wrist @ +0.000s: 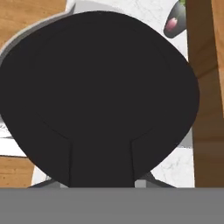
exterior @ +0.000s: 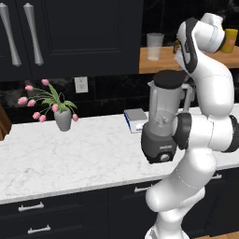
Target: Close the lid blender by securely placing the lid on top.
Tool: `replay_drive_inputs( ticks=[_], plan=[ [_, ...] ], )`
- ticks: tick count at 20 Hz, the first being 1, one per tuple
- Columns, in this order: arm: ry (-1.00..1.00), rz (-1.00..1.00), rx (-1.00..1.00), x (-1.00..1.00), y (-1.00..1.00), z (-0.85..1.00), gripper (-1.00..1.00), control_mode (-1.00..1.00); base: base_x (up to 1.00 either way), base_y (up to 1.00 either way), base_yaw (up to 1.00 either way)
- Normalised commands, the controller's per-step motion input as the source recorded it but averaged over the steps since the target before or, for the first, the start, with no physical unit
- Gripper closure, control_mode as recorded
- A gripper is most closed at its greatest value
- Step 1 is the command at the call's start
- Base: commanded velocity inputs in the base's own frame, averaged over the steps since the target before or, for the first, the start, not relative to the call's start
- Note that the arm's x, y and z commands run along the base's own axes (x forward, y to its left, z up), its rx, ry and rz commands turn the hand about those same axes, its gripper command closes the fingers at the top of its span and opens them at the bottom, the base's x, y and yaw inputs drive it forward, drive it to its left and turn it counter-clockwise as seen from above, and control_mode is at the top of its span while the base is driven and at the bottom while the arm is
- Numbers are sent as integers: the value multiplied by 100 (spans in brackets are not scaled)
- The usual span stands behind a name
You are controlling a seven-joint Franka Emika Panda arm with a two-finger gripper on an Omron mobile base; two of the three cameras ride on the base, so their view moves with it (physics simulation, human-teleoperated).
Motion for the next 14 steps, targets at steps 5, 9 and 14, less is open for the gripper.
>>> replay_drive_inputs(
  ticks=[5, 9, 14],
  plan=[
    [0, 0, 0, -4, 20, 0, 100, -100, 0, 0, 0],
    [-1, 0, 0, -4, 35, -1, 100, -100, 0, 0, 0],
    [0, 0, 0, 0, 25, -4, 100, -100, 0, 0, 0]
  ],
)
